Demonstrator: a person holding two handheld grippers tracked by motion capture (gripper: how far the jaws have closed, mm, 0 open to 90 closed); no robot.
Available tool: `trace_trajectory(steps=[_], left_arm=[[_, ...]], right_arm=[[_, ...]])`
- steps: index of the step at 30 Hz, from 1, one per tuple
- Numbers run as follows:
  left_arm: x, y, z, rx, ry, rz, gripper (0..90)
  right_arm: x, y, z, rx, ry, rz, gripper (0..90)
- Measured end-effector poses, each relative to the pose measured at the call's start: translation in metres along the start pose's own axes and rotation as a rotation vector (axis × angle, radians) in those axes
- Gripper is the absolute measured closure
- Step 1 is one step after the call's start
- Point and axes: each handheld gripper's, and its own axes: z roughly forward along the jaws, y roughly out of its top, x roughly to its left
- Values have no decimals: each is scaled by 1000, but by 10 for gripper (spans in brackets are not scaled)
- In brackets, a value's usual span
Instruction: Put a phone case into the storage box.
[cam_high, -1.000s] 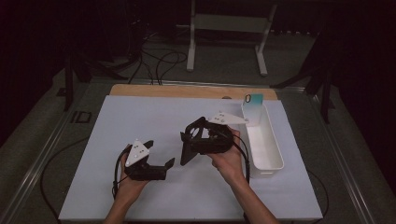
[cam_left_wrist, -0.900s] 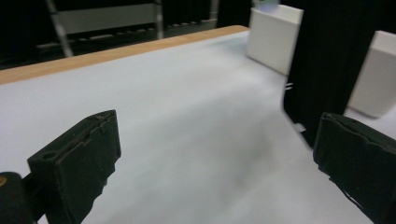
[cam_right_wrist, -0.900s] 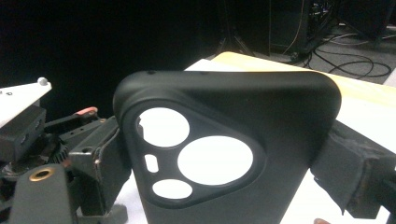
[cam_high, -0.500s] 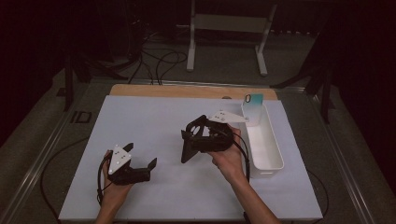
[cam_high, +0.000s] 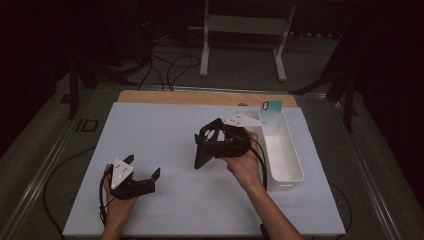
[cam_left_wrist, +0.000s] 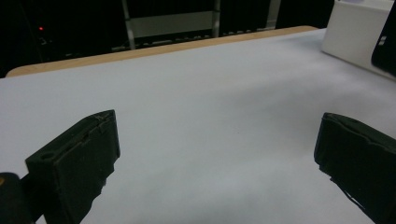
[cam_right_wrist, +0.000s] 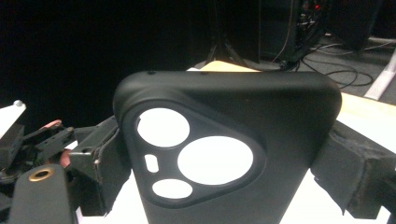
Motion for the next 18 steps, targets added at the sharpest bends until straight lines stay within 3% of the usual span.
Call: trace_trajectory(steps=[8, 18], left_arm=[[-4, -1, 3, 4, 5, 20, 8], [-3, -1, 2, 4, 12, 14, 8]], right_arm=[[-12, 11, -1, -23, -36, 9, 129], [-26, 24, 2, -31, -89, -7, 129]])
